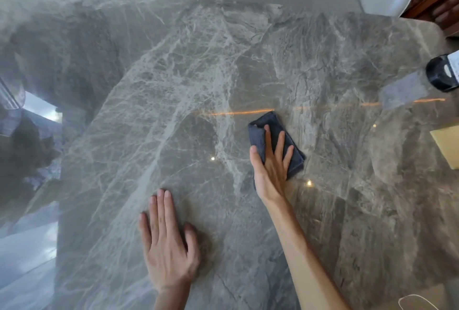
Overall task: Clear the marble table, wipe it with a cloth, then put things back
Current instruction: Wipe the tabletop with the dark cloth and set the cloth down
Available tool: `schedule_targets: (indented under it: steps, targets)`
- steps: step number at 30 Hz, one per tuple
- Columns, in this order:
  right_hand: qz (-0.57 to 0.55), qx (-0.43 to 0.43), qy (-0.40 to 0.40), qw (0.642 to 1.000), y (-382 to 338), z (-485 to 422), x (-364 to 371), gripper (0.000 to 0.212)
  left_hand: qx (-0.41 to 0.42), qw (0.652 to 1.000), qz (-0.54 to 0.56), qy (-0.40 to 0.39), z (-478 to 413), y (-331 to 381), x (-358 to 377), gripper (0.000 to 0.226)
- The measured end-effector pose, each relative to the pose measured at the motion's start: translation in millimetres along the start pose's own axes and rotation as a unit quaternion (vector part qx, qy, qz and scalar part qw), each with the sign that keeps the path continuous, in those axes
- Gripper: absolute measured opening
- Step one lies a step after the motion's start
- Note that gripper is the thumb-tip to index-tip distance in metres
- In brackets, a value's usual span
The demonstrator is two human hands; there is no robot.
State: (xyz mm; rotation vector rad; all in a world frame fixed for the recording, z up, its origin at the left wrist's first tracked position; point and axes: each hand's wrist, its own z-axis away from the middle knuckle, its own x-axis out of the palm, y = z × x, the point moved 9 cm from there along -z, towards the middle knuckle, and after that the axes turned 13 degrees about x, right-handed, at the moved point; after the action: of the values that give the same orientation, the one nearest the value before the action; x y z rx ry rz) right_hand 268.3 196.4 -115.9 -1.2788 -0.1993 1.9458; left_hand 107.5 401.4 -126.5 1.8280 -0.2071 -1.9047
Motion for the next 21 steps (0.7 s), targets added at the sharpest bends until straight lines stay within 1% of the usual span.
schedule_targets:
  steps: [2, 6, 9, 11, 13, 14, 15, 17, 18, 19, 21]
  targets:
    - [0.014, -0.008, -0.003, 1.0, -10, 4, 6, 0.078, -0.002, 1.0, 0.002, -0.002, 0, 0, 1, 0.072]
    - [0.064, -0.023, -0.002, 0.998, -25, 11, 16, 0.072, -0.003, 1.0, 0.002, -0.002, 0, -1, 1, 0.072]
    - [0.139, -0.058, 0.005, 0.989, -35, 12, 31, 0.058, -0.004, 1.0, 0.004, -0.004, 0, -1, 1, 0.072]
    - [0.178, -0.058, 0.0, 0.982, -36, 8, 43, 0.063, -0.002, 1.0, 0.004, -0.006, 0, 0, 1, 0.072]
    - [0.189, -0.045, -0.008, 0.981, -36, 5, 49, 0.068, 0.001, 1.0, 0.0, -0.008, 0, 0, 1, 0.072]
    - [0.191, -0.046, 0.003, 0.981, -37, 6, 47, 0.068, 0.002, 1.0, -0.001, -0.008, 0, 0, 1, 0.072]
    - [0.199, -0.058, 0.035, 0.978, -39, 7, 43, 0.066, 0.002, 1.0, -0.001, -0.007, 0, 0, 0, 0.072]
    - [0.225, -0.075, 0.12, 0.964, -41, 10, 31, 0.064, 0.002, 1.0, 0.001, -0.004, 0, 1, -1, 0.073]
    - [0.238, -0.073, 0.15, 0.957, -40, 10, 28, 0.064, 0.002, 1.0, 0.003, -0.003, -1, 1, -1, 0.073]
    - [0.253, -0.071, 0.168, 0.95, -38, 10, 29, 0.065, 0.002, 1.0, 0.004, -0.001, -1, 1, -2, 0.072]
    - [0.276, -0.072, 0.178, 0.942, -34, 8, 35, 0.069, 0.003, 1.0, 0.002, -0.002, -2, 1, -2, 0.071]
